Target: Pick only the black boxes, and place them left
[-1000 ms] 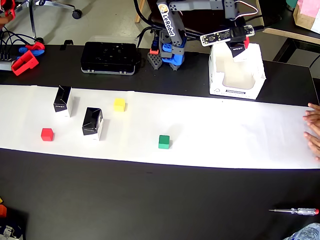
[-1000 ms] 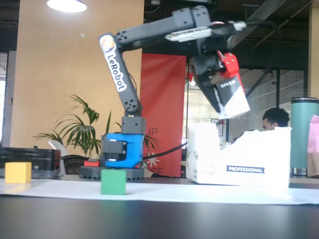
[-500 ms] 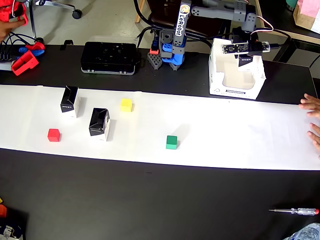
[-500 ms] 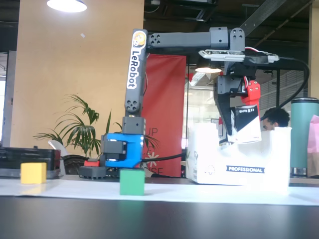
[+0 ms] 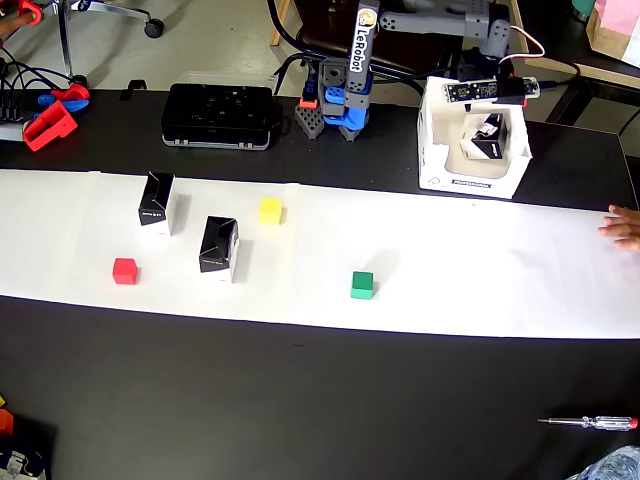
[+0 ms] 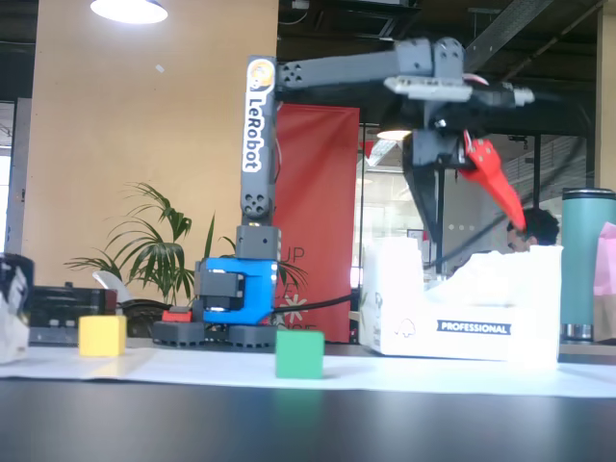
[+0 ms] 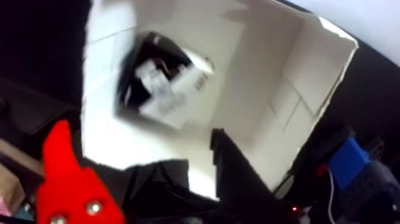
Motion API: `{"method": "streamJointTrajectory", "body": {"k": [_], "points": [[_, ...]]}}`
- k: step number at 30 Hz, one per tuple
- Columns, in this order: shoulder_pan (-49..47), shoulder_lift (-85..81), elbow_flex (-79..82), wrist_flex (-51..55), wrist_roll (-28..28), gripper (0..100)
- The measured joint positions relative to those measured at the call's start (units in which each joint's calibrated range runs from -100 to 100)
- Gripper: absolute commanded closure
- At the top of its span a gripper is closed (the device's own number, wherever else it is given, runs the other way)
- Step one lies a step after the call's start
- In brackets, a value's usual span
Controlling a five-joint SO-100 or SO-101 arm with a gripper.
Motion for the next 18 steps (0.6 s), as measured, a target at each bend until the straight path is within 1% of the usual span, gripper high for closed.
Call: {"method": "streamJointTrajectory", "body": {"k": [4, 7, 12, 18], "points": [[2.0, -6.8, 0.0, 2.0, 3.8, 55], [7.9, -12.0, 0.0, 2.9, 7.2, 55], [24.3, -18.9, 0.0, 3.3, 15.3, 55], [46.7, -21.2, 0.0, 3.4, 25.1, 55]]}}
